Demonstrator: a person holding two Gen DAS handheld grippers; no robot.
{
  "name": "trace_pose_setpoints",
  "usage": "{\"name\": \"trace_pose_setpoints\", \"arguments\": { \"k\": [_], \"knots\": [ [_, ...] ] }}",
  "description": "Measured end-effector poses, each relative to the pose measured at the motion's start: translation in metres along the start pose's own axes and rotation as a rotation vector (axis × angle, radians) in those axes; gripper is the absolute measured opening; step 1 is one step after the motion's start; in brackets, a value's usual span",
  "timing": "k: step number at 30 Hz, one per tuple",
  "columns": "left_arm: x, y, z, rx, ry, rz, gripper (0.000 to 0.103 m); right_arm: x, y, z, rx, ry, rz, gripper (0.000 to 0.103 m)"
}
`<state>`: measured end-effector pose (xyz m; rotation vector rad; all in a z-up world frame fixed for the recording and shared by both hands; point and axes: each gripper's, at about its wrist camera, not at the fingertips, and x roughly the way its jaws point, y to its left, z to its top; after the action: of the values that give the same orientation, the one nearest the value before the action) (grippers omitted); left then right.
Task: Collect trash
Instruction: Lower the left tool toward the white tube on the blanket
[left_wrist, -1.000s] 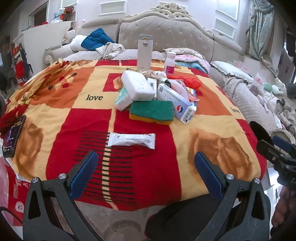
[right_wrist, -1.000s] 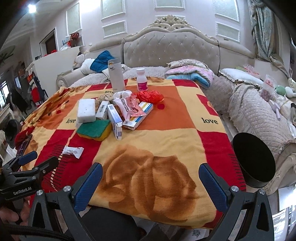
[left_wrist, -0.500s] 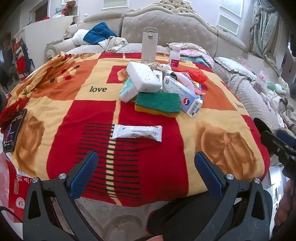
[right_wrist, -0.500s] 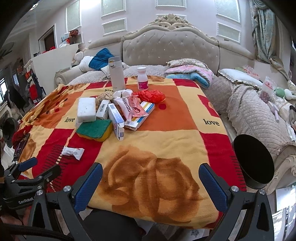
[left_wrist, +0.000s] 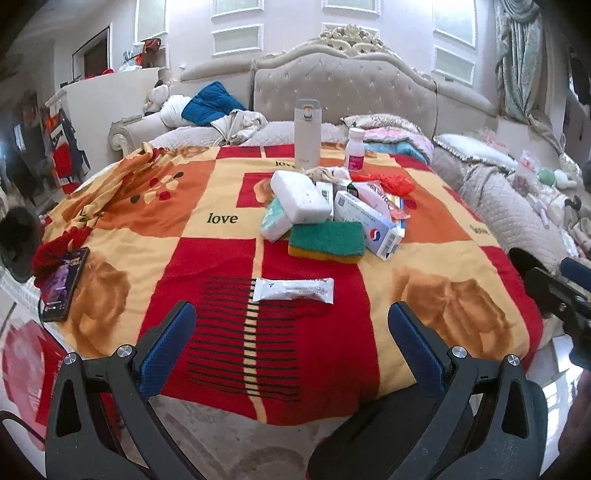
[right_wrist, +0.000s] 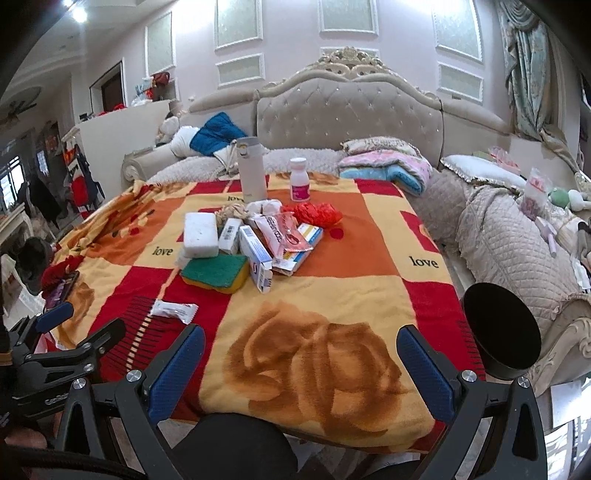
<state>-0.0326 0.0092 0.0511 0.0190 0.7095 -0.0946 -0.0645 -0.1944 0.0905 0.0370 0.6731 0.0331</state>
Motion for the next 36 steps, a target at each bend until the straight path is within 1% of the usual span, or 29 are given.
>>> {"name": "trace_pose_setpoints", "arguments": {
  "k": [2, 6, 10, 16, 21, 23, 26, 28, 31, 36],
  "knots": [
    [0.005, -0.001, 0.0, -0.005, 0.029, -0.002, 0.103, 0.003, -0.001, -0.003, -0.001, 0.002, 0.003, 0.103],
    [0.012, -0.001, -0.004, -0.015, 0.039, 0.003, 0.103, 0.007, -0.01, -0.009, 0.024, -0.003, 0.015, 0.103],
    [0.026, -0.005, -0.007, 0.003, 0.068, 0.012, 0.103, 0.016, -0.02, -0.014, 0.029, 0.01, 0.007, 0.103],
    [0.046, -0.01, -0.019, 0.036, 0.083, -0.028, 0.103, 0.036, -0.036, -0.024, -0.013, -0.012, 0.035, 0.103],
    [0.056, -0.002, -0.021, -0.023, 0.107, -0.084, 0.103, 0.055, -0.046, -0.025, -0.062, -0.048, 0.036, 0.103],
    [0.059, 0.0, -0.02, -0.027, 0.119, -0.082, 0.103, 0.063, -0.051, -0.02, -0.044, -0.06, 0.054, 0.103],
    [0.06, 0.001, -0.018, -0.013, 0.096, -0.059, 0.103, 0.072, -0.058, -0.01, 0.017, -0.071, 0.107, 0.103],
    [0.061, 0.002, -0.018, -0.016, 0.091, -0.051, 0.103, 0.073, -0.057, -0.008, 0.033, -0.096, 0.108, 0.103],
    [0.066, 0.004, -0.017, -0.025, 0.098, -0.047, 0.103, 0.075, -0.052, -0.008, 0.042, -0.105, 0.102, 0.103],
    [0.078, 0.006, -0.019, -0.049, 0.147, -0.051, 0.103, 0.075, -0.034, -0.01, -0.021, -0.118, 0.073, 0.103]
  ]
}}
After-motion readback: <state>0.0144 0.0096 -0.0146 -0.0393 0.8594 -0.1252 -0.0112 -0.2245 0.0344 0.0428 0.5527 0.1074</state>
